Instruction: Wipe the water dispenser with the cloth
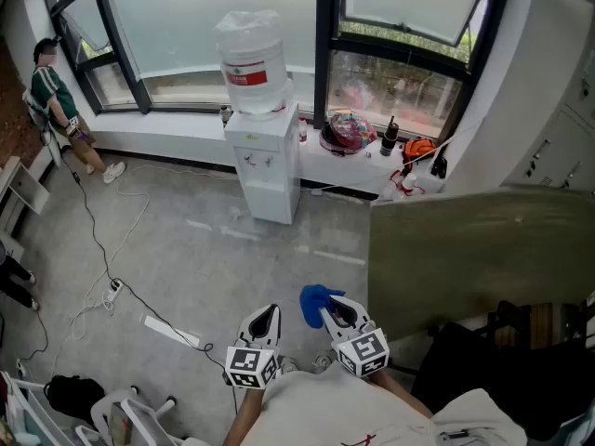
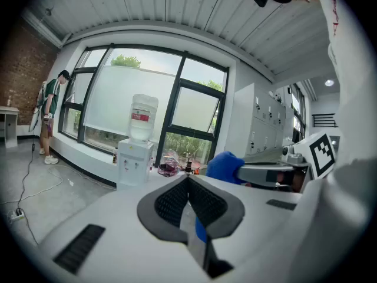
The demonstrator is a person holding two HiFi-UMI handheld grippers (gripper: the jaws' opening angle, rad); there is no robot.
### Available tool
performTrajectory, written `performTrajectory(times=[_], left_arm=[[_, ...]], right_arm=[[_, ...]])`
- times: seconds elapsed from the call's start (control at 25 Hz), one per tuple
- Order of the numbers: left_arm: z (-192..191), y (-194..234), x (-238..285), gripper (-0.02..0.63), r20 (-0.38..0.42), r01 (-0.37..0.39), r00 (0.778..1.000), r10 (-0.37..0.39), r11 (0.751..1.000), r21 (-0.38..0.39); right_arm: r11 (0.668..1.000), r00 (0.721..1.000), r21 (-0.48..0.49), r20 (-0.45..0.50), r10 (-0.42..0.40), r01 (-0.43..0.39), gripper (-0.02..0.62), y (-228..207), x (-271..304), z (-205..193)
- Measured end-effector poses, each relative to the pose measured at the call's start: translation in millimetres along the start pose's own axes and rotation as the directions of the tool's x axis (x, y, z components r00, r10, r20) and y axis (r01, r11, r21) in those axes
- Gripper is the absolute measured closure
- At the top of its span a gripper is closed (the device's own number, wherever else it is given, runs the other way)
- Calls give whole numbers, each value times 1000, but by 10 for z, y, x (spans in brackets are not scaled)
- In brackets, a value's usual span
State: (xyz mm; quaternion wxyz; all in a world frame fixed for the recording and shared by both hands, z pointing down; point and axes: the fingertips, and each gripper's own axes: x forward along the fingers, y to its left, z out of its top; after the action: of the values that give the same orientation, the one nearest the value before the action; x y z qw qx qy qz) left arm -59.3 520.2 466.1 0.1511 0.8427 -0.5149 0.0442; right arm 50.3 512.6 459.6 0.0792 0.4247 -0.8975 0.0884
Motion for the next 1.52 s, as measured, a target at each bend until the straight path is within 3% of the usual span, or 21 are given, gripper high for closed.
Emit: performTrajectory(times=[0.92, 1.52], left_arm=[[1, -292, 525, 594, -7, -23, 1000, 23, 1000, 5], [11, -218, 1022, 594, -7, -39, 999, 39, 999, 0]], right_arm=[[999, 1000, 32, 3, 20, -20, 520, -631, -137, -93], [999, 999, 28, -11, 40, -39, 520, -1062, 38, -137]])
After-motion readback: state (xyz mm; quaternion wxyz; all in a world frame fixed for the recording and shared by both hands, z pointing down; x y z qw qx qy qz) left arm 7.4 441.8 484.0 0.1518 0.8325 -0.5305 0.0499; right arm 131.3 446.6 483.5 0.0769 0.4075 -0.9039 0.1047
